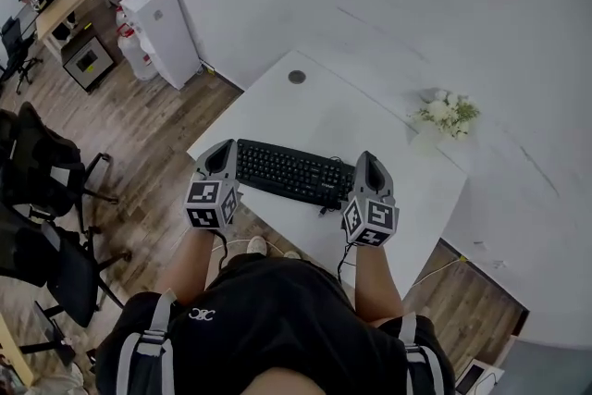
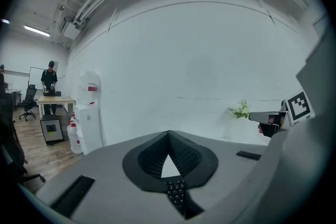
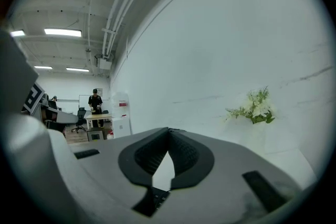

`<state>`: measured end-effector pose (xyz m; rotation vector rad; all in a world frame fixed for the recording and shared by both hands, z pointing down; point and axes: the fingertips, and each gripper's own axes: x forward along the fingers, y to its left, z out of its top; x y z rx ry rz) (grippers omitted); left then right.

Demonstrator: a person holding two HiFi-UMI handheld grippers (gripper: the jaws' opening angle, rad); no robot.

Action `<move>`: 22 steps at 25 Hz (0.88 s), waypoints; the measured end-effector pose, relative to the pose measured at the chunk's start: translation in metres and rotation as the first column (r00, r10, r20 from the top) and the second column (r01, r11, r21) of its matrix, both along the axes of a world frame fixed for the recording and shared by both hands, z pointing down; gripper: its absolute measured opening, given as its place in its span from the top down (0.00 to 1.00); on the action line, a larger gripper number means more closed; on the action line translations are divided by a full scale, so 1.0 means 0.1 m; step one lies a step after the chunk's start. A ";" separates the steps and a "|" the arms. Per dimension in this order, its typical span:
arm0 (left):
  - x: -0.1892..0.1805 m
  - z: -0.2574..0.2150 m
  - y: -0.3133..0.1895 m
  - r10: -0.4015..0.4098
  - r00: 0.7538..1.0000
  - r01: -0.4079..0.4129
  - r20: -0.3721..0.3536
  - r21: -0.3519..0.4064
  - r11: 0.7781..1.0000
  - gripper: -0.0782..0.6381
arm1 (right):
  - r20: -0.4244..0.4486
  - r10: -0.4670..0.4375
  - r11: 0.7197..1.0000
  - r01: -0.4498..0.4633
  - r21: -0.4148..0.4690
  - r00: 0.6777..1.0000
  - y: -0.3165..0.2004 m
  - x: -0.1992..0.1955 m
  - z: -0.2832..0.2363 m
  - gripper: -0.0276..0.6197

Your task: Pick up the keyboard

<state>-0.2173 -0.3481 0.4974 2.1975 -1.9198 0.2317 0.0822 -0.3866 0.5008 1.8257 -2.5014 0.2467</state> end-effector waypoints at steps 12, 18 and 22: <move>-0.25 0.30 -0.32 0.030 1.000 -0.030 -0.008 -0.066 0.997 0.73 | 0.000 0.083 0.995 -0.083 -0.054 0.997 -0.09 0.17 0.20 0.86; -0.40 0.63 -0.42 0.032 0.999 -0.033 -0.008 -0.154 0.988 0.71 | -0.018 0.139 0.984 -0.140 -0.113 0.990 -0.07 0.36 0.43 0.81; -0.50 0.89 -0.45 0.037 0.999 -0.034 0.012 -0.216 0.976 0.71 | -0.042 0.172 0.970 -0.176 -0.167 0.984 -0.03 0.47 0.67 0.81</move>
